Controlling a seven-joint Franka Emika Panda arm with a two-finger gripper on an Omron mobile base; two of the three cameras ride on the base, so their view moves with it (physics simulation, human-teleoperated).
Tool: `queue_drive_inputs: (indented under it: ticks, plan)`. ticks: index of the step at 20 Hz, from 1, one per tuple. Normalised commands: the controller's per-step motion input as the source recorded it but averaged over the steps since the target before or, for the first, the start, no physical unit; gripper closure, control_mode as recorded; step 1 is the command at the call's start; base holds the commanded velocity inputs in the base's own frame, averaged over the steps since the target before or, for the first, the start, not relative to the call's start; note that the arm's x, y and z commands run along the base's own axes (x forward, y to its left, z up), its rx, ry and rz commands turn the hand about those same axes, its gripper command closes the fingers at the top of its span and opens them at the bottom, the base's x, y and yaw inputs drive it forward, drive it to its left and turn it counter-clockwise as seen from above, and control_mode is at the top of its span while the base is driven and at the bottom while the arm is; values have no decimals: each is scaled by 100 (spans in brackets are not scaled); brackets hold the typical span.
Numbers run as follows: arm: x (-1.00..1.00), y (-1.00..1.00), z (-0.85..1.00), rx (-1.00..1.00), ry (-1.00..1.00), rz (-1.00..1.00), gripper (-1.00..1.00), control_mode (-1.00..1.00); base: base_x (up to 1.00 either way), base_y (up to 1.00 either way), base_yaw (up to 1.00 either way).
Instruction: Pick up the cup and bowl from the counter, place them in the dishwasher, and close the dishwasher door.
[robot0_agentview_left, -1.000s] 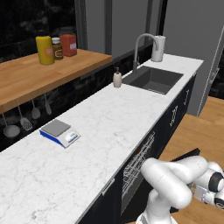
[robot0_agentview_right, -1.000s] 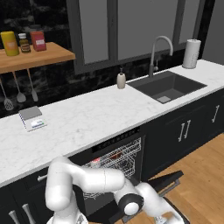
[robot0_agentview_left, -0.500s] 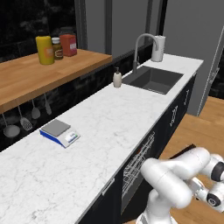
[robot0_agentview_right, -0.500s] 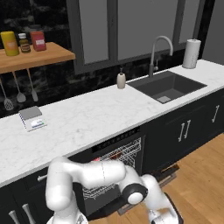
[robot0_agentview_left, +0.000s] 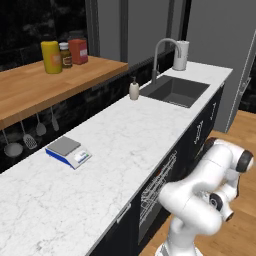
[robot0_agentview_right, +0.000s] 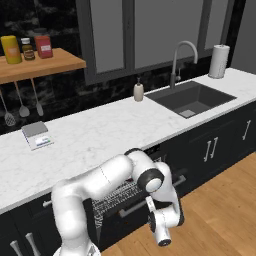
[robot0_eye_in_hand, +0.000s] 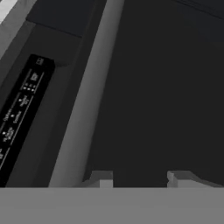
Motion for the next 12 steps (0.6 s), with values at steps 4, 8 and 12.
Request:
queue_drive_inputs:
  ticks: [4, 8, 12]
  plan:
    - [78, 55, 35, 12, -9, -2, -100, -100, 0, 0, 0]
    - [64, 28, 3, 20, -1, 0, -100, -100, 0, 0, 0]
    - [58, 18, 0, 30, 0, 0, -100, -100, 0, 0, 0]
